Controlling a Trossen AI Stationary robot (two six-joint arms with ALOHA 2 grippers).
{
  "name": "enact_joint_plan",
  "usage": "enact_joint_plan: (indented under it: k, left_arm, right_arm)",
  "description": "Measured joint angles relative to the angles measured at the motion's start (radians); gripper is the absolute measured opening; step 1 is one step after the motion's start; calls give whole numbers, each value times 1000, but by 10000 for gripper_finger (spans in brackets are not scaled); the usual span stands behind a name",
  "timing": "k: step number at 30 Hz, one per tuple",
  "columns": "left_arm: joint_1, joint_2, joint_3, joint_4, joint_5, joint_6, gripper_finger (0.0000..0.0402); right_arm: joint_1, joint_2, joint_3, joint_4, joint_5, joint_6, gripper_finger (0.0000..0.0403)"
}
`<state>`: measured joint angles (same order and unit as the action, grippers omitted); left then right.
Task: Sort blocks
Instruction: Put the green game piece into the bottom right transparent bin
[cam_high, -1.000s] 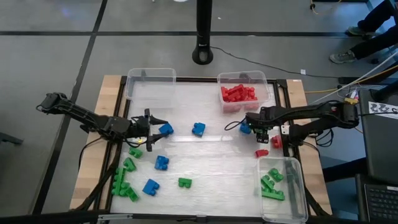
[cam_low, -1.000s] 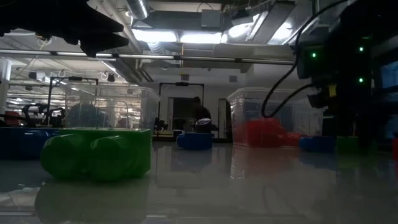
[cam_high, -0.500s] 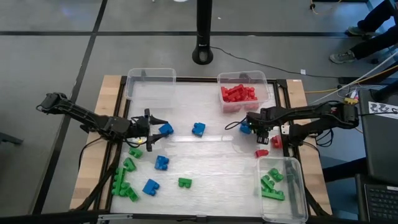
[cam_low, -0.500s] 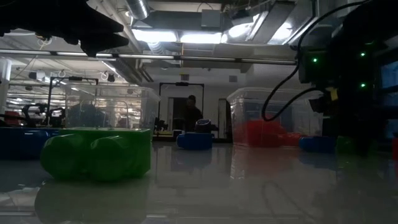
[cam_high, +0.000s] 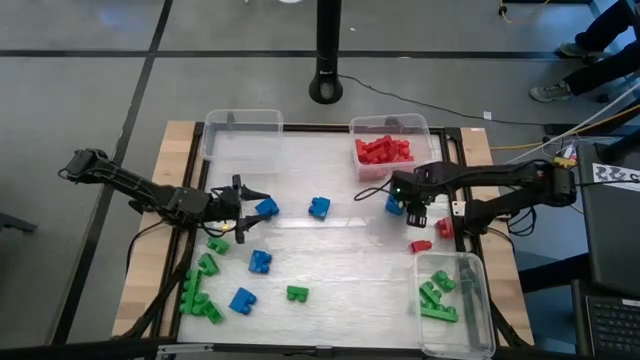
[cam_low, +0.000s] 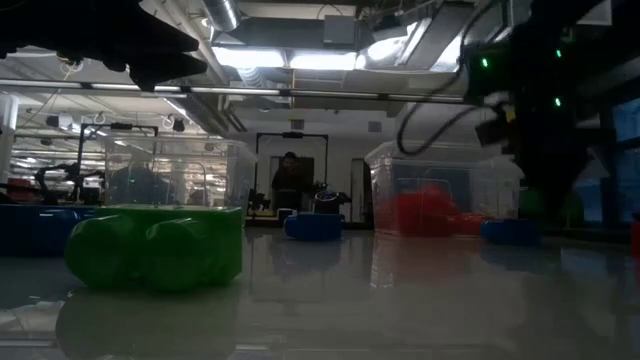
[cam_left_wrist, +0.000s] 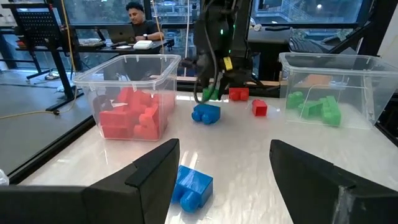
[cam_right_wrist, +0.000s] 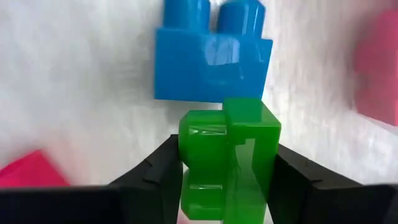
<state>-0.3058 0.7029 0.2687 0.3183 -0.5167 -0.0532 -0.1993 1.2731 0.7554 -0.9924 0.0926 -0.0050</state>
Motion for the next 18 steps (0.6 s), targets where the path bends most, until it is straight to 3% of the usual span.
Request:
enact_joint_plan:
  k: [10,18]
  left_arm:
    - [0,0,0,8,0,0,239]
    - [0,0,0,7,0,-9,239]
  right_arm:
    - [260,-2,328,-235,-39,185,173]
    - [610,-3,495,-261,-106,584,176]
